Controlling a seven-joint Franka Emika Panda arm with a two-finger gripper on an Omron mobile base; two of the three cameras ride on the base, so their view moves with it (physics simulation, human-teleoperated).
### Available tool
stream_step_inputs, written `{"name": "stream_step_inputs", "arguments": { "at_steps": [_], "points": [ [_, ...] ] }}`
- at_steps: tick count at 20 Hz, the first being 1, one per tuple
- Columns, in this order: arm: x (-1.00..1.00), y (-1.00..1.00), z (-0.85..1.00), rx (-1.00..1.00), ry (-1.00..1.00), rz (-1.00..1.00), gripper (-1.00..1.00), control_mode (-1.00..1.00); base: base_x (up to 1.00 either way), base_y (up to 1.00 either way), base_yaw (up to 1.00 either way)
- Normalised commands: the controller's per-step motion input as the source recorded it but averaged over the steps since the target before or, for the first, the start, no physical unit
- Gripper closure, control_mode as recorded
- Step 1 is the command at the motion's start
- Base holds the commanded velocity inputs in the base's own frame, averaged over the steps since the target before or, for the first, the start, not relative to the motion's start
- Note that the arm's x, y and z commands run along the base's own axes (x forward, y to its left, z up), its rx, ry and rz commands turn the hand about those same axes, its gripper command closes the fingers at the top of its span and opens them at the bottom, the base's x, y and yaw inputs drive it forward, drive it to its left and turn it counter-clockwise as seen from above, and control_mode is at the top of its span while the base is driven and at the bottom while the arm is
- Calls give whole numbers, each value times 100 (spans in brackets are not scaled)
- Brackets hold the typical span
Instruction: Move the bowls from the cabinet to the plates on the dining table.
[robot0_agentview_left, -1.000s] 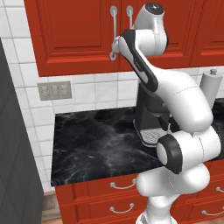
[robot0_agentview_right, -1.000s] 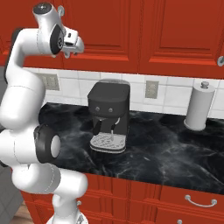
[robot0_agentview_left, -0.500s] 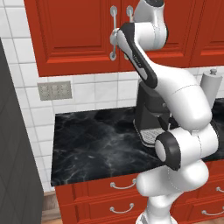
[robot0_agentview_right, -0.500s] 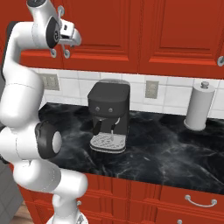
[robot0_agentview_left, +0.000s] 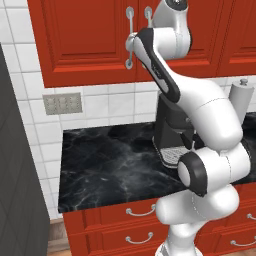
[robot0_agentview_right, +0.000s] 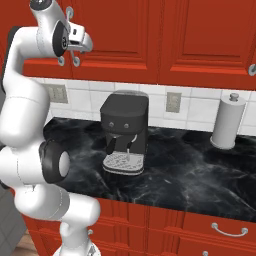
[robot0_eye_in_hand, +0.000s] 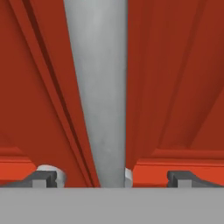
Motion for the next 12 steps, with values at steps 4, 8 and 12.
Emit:
{"name": "stream_step_inputs", "arguments": {
  "at_steps": [4,8,12],
  "points": [
    [0,0,0,0,0,0,100,-100,0,0,0],
    [0,0,0,0,0,0,100,-100,0,0,0],
    [0,0,0,0,0,0,100,-100,0,0,0]
  ]
}}
